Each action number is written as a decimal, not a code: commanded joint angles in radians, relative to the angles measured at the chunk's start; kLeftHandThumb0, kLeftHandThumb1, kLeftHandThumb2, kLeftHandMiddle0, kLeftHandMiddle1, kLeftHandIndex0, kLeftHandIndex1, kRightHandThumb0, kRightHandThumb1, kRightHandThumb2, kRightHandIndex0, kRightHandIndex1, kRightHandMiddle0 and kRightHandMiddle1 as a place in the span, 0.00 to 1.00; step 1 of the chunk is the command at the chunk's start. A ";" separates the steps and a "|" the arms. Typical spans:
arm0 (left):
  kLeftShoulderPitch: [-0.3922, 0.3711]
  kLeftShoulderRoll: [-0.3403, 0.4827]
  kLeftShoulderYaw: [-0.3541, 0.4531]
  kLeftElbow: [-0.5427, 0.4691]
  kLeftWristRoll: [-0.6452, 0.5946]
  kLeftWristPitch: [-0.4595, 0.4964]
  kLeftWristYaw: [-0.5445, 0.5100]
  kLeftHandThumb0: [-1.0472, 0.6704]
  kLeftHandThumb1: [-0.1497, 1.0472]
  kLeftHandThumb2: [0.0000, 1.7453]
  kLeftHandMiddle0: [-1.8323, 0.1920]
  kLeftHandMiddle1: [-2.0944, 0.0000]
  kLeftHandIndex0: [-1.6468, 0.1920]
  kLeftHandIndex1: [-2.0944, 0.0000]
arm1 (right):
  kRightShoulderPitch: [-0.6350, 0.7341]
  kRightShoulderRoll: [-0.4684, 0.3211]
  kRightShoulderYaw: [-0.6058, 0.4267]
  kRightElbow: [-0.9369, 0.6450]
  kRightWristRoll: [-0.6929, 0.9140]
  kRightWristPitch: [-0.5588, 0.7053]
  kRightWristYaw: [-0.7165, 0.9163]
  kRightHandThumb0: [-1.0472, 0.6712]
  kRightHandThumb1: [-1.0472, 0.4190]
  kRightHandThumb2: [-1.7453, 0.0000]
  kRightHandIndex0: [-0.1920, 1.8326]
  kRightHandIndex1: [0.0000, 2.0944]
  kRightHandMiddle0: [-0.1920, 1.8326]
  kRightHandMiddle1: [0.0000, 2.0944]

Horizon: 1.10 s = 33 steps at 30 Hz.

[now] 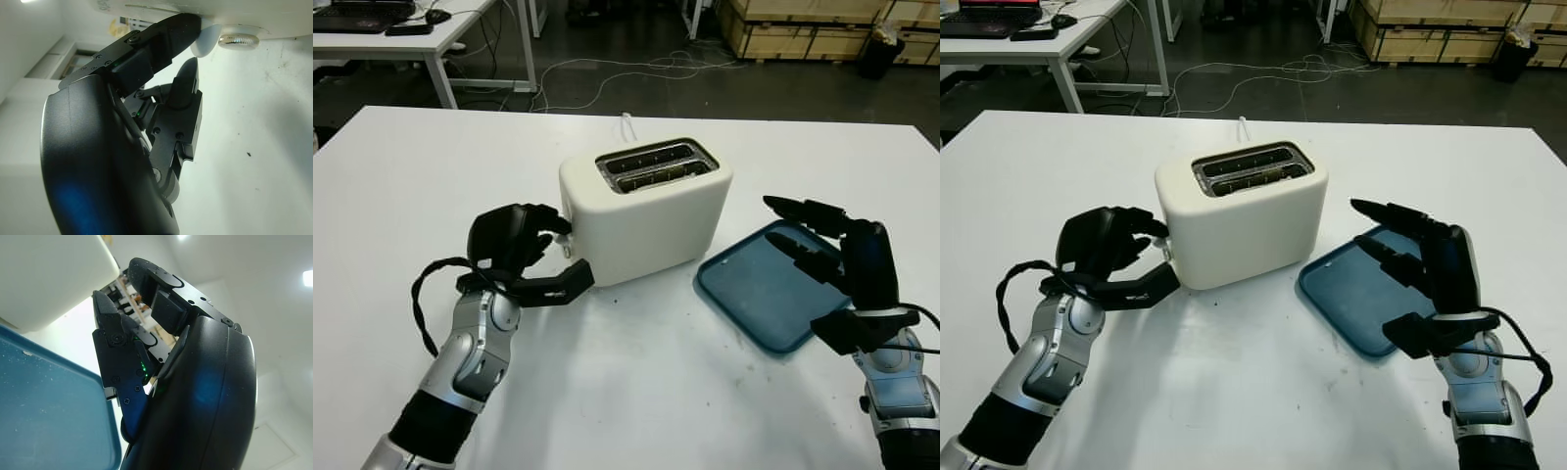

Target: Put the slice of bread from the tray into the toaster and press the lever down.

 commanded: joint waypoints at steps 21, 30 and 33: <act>0.030 0.040 0.091 -0.083 0.018 -0.083 -0.027 0.61 0.89 0.00 0.53 0.34 0.27 0.95 | -0.008 0.006 0.012 0.009 0.000 -0.020 -0.017 0.49 0.13 1.00 0.59 0.00 0.56 0.00; 0.063 0.046 0.143 -0.138 0.048 -0.067 0.000 0.56 0.86 0.00 0.50 0.39 0.30 0.97 | -0.007 0.004 0.014 0.005 -0.006 -0.014 -0.016 0.49 0.13 1.00 0.59 0.00 0.56 0.00; 0.070 0.031 0.156 -0.152 0.051 -0.083 0.029 0.55 0.82 0.00 0.53 0.25 0.35 0.99 | -0.006 0.007 0.017 -0.003 -0.005 -0.008 -0.012 0.49 0.13 1.00 0.59 0.00 0.56 0.00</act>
